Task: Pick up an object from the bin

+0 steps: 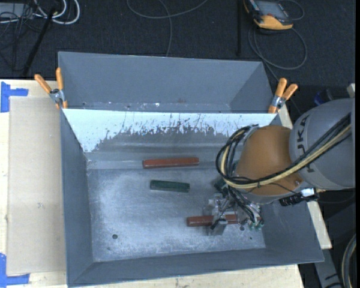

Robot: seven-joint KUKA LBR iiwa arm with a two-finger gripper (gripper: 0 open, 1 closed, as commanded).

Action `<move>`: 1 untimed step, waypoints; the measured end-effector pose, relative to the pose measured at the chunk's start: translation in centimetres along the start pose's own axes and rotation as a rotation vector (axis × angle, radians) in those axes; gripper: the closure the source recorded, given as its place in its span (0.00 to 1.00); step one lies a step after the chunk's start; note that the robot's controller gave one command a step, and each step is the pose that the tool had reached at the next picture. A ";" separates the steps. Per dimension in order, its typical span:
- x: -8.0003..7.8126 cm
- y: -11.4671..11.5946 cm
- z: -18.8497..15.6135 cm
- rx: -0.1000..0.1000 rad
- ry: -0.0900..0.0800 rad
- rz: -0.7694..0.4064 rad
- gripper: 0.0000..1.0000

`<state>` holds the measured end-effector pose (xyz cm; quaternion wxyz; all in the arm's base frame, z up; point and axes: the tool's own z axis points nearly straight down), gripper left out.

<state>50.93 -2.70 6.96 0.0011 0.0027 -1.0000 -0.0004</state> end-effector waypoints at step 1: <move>0.7 -3.7 -17.7 0.002 -0.011 -0.041 1.00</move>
Offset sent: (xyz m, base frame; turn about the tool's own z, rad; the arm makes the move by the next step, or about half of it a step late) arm -0.0081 -0.0368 0.1732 -0.0439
